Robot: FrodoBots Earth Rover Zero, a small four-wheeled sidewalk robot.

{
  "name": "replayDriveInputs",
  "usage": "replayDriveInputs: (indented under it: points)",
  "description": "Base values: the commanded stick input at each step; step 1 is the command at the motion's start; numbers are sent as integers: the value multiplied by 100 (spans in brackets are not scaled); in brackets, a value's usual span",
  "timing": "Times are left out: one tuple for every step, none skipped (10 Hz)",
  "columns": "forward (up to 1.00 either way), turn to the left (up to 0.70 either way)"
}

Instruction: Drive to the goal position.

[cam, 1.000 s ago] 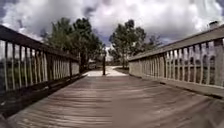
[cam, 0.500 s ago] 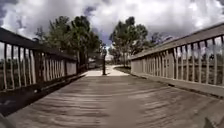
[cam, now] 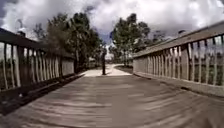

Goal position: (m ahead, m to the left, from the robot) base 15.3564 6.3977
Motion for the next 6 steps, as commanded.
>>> replayDriveInputs:
  points:
    - [85,-13]
    - [85,0]
    - [85,0]
    - [85,0]
    - [85,0]
    - [85,0]
